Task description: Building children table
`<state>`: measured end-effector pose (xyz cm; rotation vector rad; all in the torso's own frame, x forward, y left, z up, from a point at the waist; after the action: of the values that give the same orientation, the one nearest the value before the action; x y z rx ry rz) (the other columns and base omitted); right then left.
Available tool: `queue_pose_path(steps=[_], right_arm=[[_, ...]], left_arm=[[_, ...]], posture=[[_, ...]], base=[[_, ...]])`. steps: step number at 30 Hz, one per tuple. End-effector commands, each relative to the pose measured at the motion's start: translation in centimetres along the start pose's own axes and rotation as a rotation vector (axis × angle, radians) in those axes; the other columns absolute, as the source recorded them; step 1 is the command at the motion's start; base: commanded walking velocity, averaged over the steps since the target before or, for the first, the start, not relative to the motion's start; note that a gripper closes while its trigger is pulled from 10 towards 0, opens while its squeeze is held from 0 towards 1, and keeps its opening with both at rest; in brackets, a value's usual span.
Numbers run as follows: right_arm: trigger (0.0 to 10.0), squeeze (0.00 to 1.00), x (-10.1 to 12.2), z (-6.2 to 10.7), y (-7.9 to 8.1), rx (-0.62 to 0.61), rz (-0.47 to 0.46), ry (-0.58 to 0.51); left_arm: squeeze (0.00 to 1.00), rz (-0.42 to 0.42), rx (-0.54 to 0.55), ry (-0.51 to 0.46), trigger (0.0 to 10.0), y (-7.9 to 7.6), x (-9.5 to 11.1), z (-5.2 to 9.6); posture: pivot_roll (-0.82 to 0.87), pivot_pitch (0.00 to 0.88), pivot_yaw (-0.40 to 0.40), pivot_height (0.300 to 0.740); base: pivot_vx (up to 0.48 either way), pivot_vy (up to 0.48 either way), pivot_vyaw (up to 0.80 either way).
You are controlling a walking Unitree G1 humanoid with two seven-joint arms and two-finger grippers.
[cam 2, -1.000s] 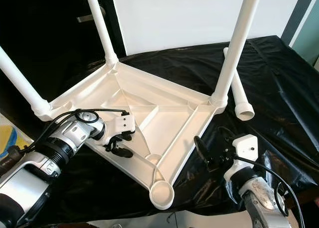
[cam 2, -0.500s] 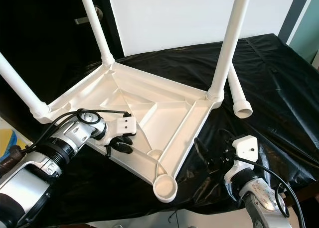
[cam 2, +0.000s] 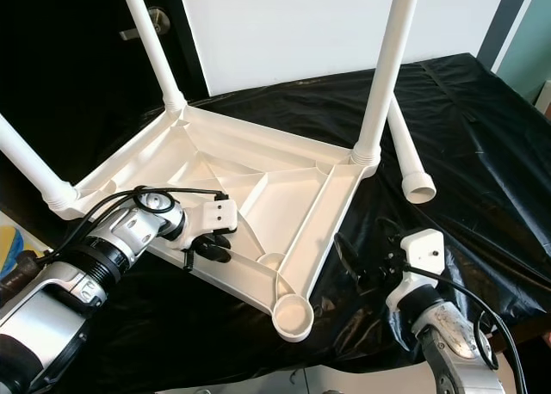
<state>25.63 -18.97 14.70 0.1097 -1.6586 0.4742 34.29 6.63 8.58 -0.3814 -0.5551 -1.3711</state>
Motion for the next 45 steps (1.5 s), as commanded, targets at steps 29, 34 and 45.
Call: queue_pose_path(steps=[29,34,45], right_arm=[[10.0,0.0,-0.1,-1.0,-1.6,-0.102,0.019,-0.014],[10.0,0.0,0.1,-1.3,-2.6,-0.174,0.028,-0.025],[10.0,0.0,-0.1,-1.8,-6.1,-0.449,0.052,-0.006]], left_arm=[[0.0,0.114,0.262,-0.264,10.0,-3.1,4.8,-0.8],[0.58,0.095,0.227,-0.313,10.0,-4.0,5.8,-1.0],[1.0,0.039,0.228,-0.475,10.0,-4.1,8.2,1.1]], posture=[[-0.05,0.053,0.087,0.74],[-0.05,0.05,0.09,0.74],[-0.04,0.038,0.086,0.74]], base=[[0.0,0.0,0.0],[0.0,0.0,0.0],[0.0,0.0,0.0]])
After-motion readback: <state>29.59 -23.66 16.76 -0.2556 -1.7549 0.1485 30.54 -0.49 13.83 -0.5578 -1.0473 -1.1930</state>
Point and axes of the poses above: a point about 5 cm out from each wrist's last joint towards the gripper, its own z axis pointing back from the gripper into the wrist, its own x axis along the axis of the wrist's last joint, y = z × x, the point moved 5 cm from there along -z, pointing out of the wrist towards the gripper, and after that the axes turned 9 degrees about z, right-handed, at the moved point
